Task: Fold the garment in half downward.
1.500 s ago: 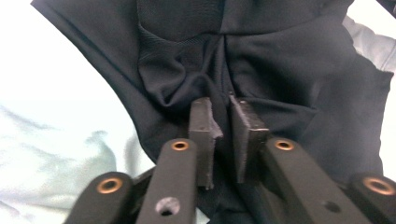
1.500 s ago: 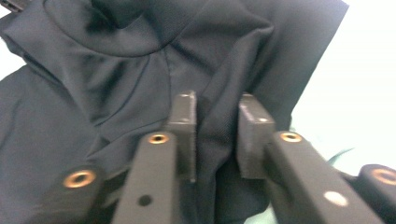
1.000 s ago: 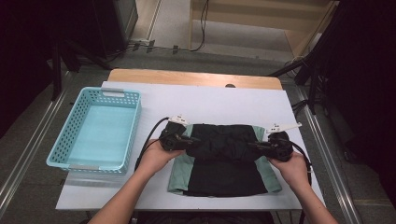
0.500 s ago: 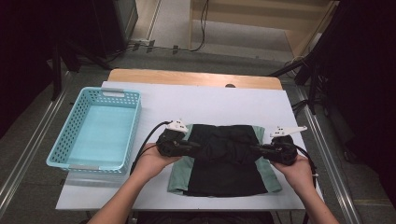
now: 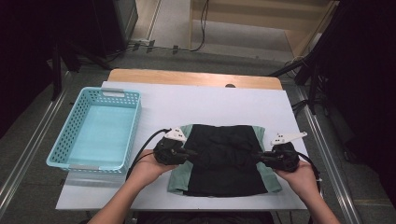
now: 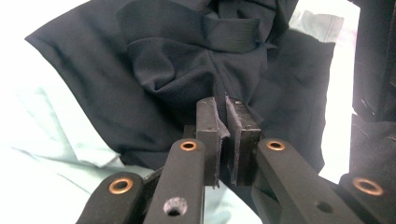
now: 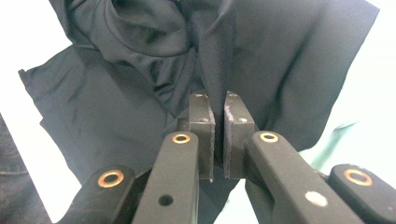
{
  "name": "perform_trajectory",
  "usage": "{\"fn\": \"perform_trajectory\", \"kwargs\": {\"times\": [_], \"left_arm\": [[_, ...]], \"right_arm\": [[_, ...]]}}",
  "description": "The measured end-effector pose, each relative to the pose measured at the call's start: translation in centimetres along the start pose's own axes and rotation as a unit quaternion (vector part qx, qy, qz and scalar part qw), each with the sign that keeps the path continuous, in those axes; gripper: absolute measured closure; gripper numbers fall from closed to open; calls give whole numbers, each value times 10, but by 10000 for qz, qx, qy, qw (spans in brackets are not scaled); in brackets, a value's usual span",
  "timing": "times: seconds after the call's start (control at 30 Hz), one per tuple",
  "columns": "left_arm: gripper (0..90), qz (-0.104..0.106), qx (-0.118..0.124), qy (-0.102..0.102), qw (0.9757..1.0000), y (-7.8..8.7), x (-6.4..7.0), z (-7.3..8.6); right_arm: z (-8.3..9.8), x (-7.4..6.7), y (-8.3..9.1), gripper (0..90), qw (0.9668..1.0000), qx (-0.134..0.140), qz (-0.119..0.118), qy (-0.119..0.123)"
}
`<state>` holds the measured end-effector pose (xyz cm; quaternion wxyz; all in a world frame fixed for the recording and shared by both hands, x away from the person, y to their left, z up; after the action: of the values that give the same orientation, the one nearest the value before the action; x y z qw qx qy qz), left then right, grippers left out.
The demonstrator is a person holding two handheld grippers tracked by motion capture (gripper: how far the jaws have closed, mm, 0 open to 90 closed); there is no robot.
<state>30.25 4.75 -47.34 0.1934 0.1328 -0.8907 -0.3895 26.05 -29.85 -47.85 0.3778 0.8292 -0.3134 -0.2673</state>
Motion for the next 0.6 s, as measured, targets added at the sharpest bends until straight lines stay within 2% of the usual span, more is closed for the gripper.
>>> {"fn": "perform_trajectory", "kwargs": {"times": [0.4,0.6], "left_arm": [[857,6,-202,9,9998,-3,2,15],[857,12,-321,38,9995,-3,2,22]], "right_arm": [[21,-2,0,826,9997,-224,32,35],[31,-1,-3,825,9990,-438,-49,-69]]}}
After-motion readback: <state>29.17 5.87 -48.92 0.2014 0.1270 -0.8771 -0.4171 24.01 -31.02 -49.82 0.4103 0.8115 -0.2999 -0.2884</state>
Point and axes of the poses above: each handheld gripper's, and its own axes: y roughly backward along the jaws, z roughly out of its underside, x roughly to its right, the point moved 2 cm from there along -y, roughly forward along the jaws, and after that the axes turned 6 degrees about -x, right-handed, at the moved point
